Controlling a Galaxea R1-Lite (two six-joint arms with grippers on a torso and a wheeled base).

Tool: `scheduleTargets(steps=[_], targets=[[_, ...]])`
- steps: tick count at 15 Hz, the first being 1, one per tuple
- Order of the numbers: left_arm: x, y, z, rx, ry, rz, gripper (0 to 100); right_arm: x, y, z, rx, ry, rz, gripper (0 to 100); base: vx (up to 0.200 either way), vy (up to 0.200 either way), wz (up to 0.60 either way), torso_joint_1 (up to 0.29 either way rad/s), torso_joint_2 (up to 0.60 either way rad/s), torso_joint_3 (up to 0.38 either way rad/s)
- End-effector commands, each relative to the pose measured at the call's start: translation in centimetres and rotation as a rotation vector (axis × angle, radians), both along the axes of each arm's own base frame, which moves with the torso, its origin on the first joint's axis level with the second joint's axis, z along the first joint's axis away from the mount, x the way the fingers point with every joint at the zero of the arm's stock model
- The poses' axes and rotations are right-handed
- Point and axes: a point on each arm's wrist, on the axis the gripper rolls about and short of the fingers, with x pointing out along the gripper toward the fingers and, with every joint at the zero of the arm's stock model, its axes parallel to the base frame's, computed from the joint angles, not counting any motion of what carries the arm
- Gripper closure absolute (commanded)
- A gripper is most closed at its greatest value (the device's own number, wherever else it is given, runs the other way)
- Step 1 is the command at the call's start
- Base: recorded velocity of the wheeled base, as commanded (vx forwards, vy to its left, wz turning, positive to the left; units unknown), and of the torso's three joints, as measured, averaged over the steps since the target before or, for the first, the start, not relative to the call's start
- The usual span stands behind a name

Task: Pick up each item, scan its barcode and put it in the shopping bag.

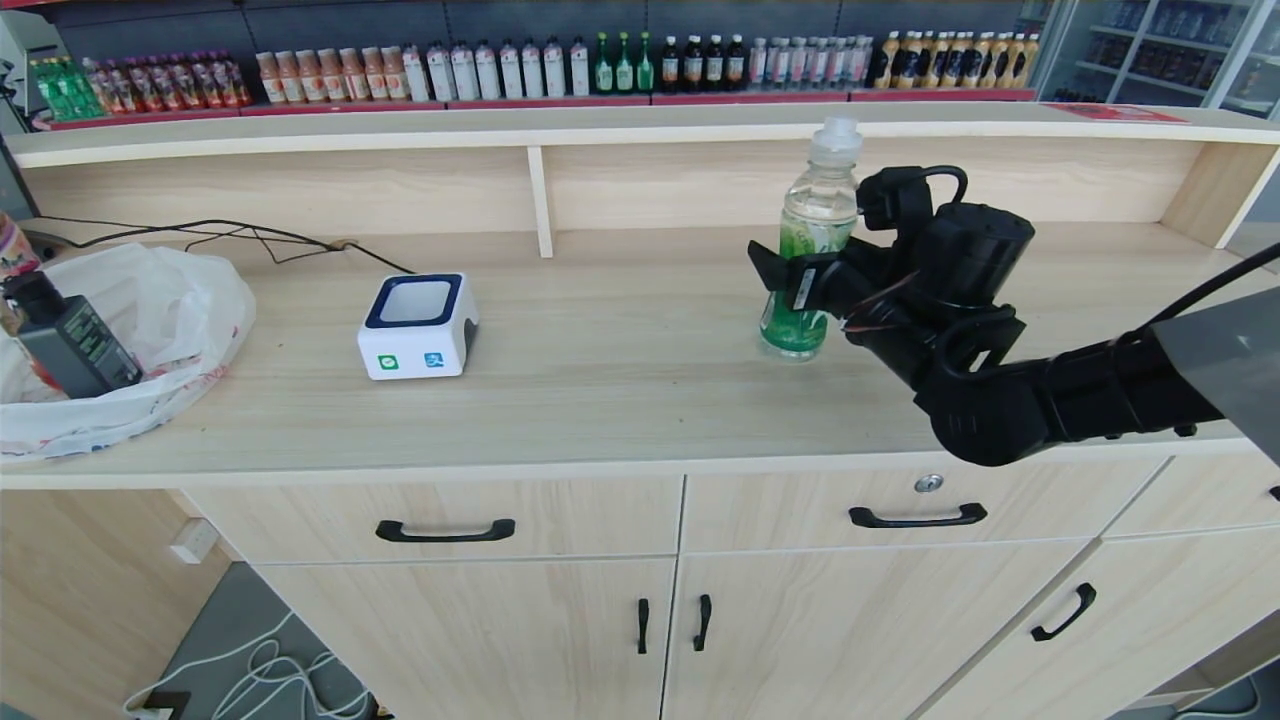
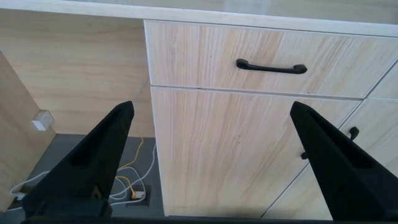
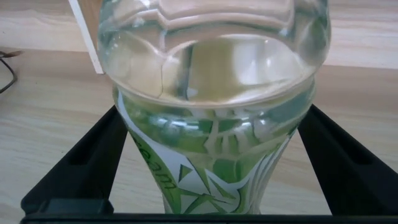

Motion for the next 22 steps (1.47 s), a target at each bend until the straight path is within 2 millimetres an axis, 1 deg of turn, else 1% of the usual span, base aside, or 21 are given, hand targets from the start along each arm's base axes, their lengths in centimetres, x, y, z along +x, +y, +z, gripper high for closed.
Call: scheduleTargets(steps=[1,3,4,9,11,13,15,18,20,22], targets=[[0.0,0.0,0.0,0.0,-0.001,0.001,0,0.0,0.0,0.2,0.002,-0.007,0.0,0,0.0,0.0,0.0,0.0,0.0,0.0],[0.0,0.0,0.0,-0.002,-0.002,0.001,0,0.0,0.1,0.3,0.003,-0.008,0.002,0,0.0,0.0,0.0,0.0,0.0,0.0],[0.0,0.0,0.0,-0.002,-0.004,0.001,0,0.0,0.1,0.2,0.002,-0.007,0.0,100,0.0,0.0,0.0,0.0,0.0,0.0],[0.0,0.0,0.0,-0.008,-0.002,0.001,0,-0.2,0.0,0.5,0.004,-0.017,-0.005,100,0.0,0.0,0.0,0.0,0.0,0.0],[0.0,0.0,0.0,-0.008,-0.001,0.001,0,-0.5,0.1,0.5,0.001,-0.023,-0.005,100,0.0,0.0,0.0,0.0,0.0,0.0],[0.0,0.0,0.0,-0.008,0.004,0.0,0,-1.0,0.1,1.1,0.0,-0.033,-0.005,100,0.0,0.0,0.0,0.0,0.0,0.0],[0.0,0.0,-0.1,-0.006,0.007,0.0,0,-1.8,0.2,1.6,-0.002,-0.041,0.004,100,0.0,0.0,0.0,0.0,0.0,0.0],[0.0,0.0,-0.1,-0.003,0.009,0.0,0,-3.7,-0.5,2.0,-0.028,-0.044,0.001,100,0.0,0.0,0.0,0.0,0.0,0.0],[0.0,0.0,-0.1,-0.003,0.009,0.0,0,-5.4,-0.9,2.8,-0.027,-0.054,0.007,100,0.0,0.0,0.0,0.0,0.0,0.0],[0.0,0.0,-0.1,-0.003,0.009,0.0,0,-7.1,-1.4,4.0,-0.036,-0.083,0.009,100,0.0,0.0,0.0,0.0,0.0,0.0]])
